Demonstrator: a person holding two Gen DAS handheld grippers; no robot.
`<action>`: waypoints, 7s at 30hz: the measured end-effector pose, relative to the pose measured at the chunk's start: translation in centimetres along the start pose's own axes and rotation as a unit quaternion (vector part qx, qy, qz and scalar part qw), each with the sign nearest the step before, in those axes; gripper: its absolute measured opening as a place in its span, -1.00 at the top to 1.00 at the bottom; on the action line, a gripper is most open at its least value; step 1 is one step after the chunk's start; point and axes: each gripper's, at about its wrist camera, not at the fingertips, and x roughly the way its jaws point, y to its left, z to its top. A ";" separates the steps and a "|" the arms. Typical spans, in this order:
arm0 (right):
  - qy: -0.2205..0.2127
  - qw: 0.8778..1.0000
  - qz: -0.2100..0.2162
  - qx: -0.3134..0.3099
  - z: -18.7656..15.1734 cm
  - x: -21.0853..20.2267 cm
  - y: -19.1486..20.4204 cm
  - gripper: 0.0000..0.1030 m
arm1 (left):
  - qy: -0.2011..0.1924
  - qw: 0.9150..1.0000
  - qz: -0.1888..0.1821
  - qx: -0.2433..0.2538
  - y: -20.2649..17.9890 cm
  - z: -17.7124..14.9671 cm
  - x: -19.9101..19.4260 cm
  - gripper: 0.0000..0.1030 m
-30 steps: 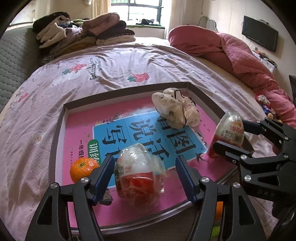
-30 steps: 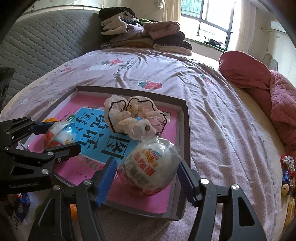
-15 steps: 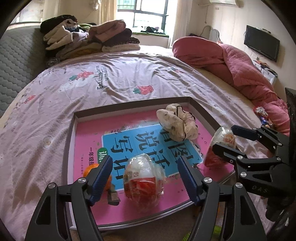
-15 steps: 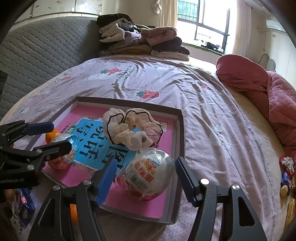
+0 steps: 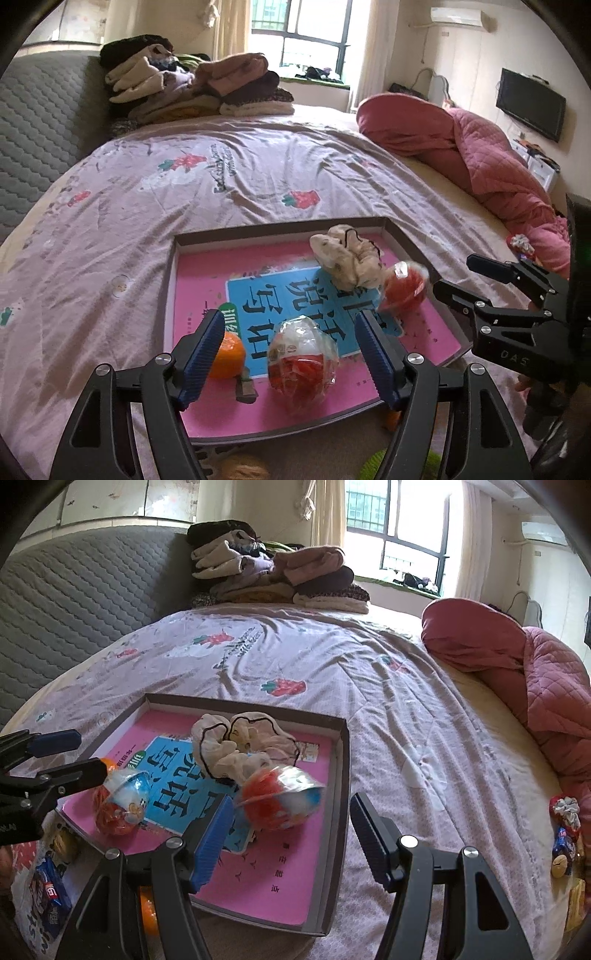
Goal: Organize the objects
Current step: 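Withdraw both tools from the tray toward the items left on the bed, then move the left tool to the blue cookie pack while the right tool approaches the green fuzzy ring, then close the left tool on the cookie pack while the right tool grasps the green ring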
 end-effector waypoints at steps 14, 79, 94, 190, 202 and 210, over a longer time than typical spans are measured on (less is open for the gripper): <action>-0.042 0.999 0.007 -0.003 1.1 -2.5 0.4 -0.27 | -0.051 0.998 0.021 -0.014 1.2 0.9 -5.1 -0.45; -0.125 0.990 0.056 0.024 -3.8 -13.1 4.4 -0.27 | -0.091 0.992 0.080 -0.039 1.5 -8.0 -14.2 -0.46; -0.113 0.991 0.065 0.018 -4.6 -12.8 5.2 -0.27 | -0.086 0.994 0.065 -0.028 1.3 -8.9 -14.3 -0.46; 0.070 0.995 0.067 0.002 -9.9 -4.5 8.1 -0.27 | 0.090 0.994 0.057 0.006 0.9 -14.4 -5.9 -0.46; 0.086 0.994 0.062 0.006 -10.4 -3.4 8.1 -0.27 | 0.104 0.993 0.057 0.006 1.0 -14.8 -4.8 -0.46; 0.082 0.995 0.062 0.003 -10.4 -3.3 8.1 -0.14 | 0.101 0.993 0.060 0.007 1.0 -15.1 -4.2 -0.46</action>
